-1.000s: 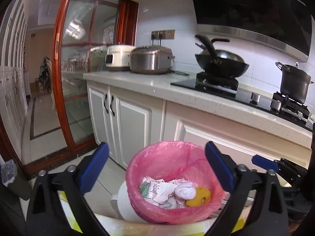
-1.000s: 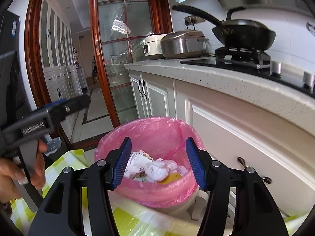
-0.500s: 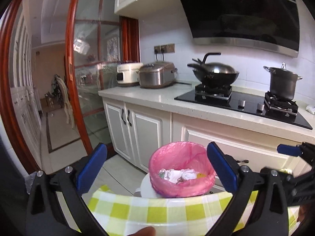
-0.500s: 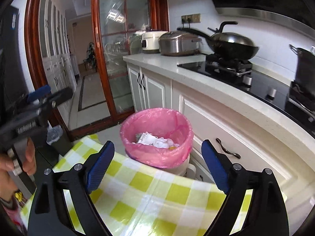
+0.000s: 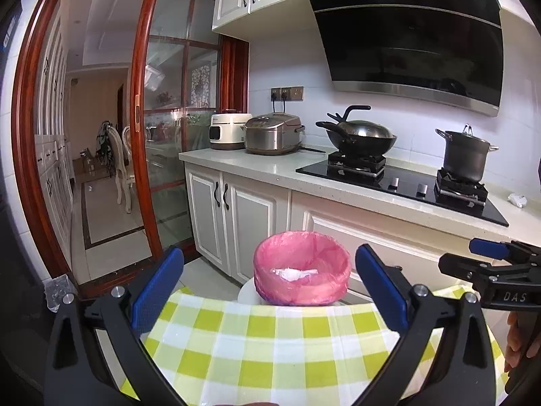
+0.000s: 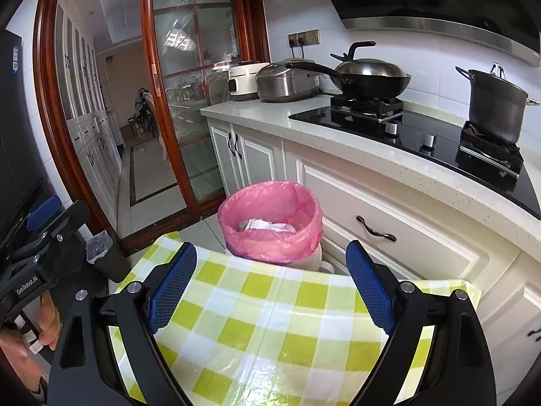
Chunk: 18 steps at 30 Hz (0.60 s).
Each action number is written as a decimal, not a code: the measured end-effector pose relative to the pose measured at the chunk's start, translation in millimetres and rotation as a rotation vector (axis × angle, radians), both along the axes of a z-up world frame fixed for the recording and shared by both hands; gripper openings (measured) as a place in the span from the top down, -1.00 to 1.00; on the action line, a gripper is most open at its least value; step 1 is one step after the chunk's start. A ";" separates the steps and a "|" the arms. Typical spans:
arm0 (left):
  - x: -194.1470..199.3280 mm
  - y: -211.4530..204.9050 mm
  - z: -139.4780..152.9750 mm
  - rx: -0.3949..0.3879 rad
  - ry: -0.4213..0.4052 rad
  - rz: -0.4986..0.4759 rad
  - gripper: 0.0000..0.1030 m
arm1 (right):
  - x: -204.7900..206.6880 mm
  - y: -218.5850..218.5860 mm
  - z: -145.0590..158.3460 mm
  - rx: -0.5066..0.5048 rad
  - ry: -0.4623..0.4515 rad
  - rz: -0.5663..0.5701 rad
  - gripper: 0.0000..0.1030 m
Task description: Collect trash
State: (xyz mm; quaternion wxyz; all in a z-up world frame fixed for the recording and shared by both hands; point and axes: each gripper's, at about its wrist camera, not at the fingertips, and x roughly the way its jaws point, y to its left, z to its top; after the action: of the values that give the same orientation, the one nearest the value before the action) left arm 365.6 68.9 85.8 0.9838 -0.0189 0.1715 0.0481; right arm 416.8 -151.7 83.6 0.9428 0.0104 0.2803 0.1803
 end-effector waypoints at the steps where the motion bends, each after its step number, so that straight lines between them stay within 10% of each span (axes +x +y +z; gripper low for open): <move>1: -1.8 -1.6 -1.1 0.005 0.003 -0.001 -0.91 | -2.3 0.2 -0.2 -0.003 0.002 -0.001 -0.64; 18: -10.7 -25.6 -8.8 0.014 0.025 -0.029 -0.91 | -24.4 -14.7 -16.7 -0.024 0.022 -0.027 -0.64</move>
State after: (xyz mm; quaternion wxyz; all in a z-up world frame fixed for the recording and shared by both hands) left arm 354.9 43.3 77.0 0.9823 -0.0089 0.1835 0.0355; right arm 392.4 -166.4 66.9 0.9420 0.0050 0.2925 0.1642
